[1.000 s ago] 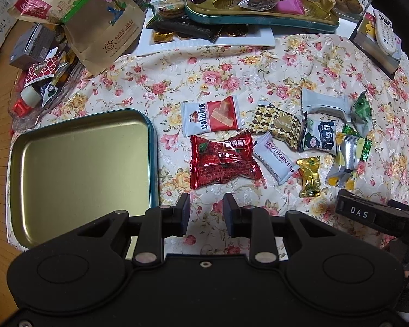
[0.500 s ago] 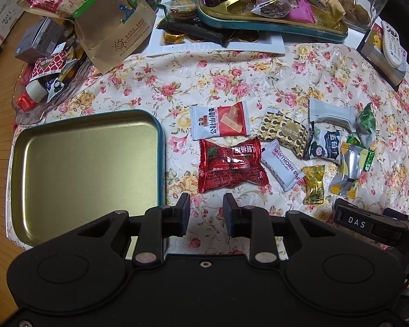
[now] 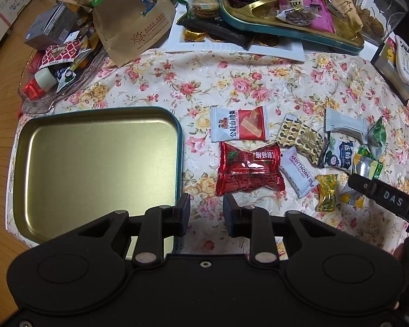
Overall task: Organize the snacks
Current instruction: 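Reach the right tool to the silver-and-yellow packet and grasp it, then grasp the red strawberry candy packet with the left tool while the right tool holds the silver packet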
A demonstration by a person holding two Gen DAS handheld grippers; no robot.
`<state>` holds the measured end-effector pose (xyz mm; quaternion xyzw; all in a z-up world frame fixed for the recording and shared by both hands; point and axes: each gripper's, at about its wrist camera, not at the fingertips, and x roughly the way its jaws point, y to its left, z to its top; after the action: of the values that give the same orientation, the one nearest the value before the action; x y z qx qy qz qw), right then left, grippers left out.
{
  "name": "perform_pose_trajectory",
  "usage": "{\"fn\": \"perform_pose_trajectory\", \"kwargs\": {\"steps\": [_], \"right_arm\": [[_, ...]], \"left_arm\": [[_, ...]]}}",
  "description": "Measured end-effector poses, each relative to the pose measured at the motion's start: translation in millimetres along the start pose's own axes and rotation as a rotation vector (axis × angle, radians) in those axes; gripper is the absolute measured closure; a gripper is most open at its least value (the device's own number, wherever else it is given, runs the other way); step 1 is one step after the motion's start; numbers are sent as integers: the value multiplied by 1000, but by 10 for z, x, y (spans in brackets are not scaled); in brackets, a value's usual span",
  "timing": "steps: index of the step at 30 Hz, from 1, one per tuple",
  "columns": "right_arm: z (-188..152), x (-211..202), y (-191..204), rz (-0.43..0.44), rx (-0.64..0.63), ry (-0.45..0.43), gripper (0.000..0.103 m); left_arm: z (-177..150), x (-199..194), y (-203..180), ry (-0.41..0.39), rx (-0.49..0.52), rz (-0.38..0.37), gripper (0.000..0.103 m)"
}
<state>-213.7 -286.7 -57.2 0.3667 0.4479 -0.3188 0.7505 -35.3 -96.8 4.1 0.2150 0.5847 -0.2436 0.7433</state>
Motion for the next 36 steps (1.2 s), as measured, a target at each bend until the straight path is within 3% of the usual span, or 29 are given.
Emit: {"fn": "perform_pose_trajectory", "kwargs": {"steps": [9,11,14,22,30,36], "right_arm": [[23,257,90,-102,40,9,29],[8,247,83,-97,53,-10,37],[9,240,83,-95,39,-7,58],[48,68,-109,-5,163,30,60],[42,-296,-137,58,156,-27,60],[11,-462,-142,93,130,-46,60]], "left_arm": [[0,-61,44,-8,3,-84,66],[8,-67,50,-8,-4,-116,66],[26,-51,52,-2,-16,-165,66],[113,107,-34,-4,-53,-181,67],[175,266,-266,-9,-35,-178,67],[210,436,-432,1,-20,-111,67]]}}
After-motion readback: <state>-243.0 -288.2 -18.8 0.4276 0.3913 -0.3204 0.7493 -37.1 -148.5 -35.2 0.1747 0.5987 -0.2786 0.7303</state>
